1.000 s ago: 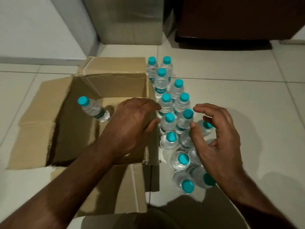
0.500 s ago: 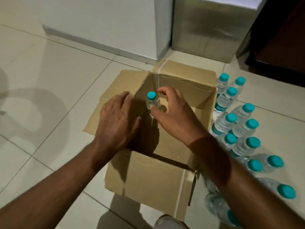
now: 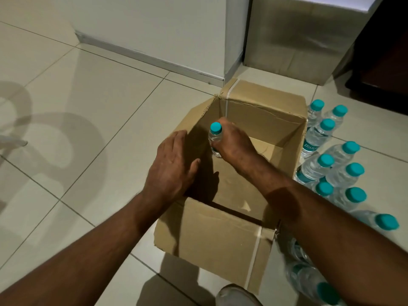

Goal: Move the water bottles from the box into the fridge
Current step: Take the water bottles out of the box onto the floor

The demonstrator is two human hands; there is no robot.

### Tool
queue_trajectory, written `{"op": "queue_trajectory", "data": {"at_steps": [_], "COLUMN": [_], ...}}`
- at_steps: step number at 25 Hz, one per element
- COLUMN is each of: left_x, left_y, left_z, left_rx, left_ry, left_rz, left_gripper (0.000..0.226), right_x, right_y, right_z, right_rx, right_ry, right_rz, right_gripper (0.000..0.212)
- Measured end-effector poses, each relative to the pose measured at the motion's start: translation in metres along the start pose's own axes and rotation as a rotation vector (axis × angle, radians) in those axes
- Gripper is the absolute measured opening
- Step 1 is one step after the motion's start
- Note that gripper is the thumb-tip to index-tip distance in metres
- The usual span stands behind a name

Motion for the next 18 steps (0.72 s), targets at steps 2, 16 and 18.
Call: {"op": "queue_trajectory", "data": {"at_steps": [2, 16, 18], "left_x": [-0.001, 0.027, 0.039], "left_y": [0.002, 0.145, 0.171], "left_z": [0.0, -0.05, -0.068], "left_rx": [-0.021, -0.129, -0.073], "left_ry": [-0.013, -0.043, -0.105], "left_rz": [0.009, -0.306, -0.358], "left_gripper": [0.078, 0.072, 0.074], "right_x": [0.0, 0.099, 0.126], "right_y": [0.002, 0.031, 0.043], "right_z": [0.007, 0.18, 0.211], "right_rx": [-0.012, -0.267, -0.238], "right_ry": [0.006, 0.446, 0.554], "right_rz": [0.015, -0.039, -0.072], "right_gripper": [0.05, 0.048, 0.051]}}
Point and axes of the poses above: each hand's wrist, its own x-axis away from the middle knuckle, its own z-axis out of the back of the hand, y = z × x, the point moved 9 cm from there along -x, towards the middle knuckle, and after that the axes turned 10 degrees about z, right-handed, at the moved point
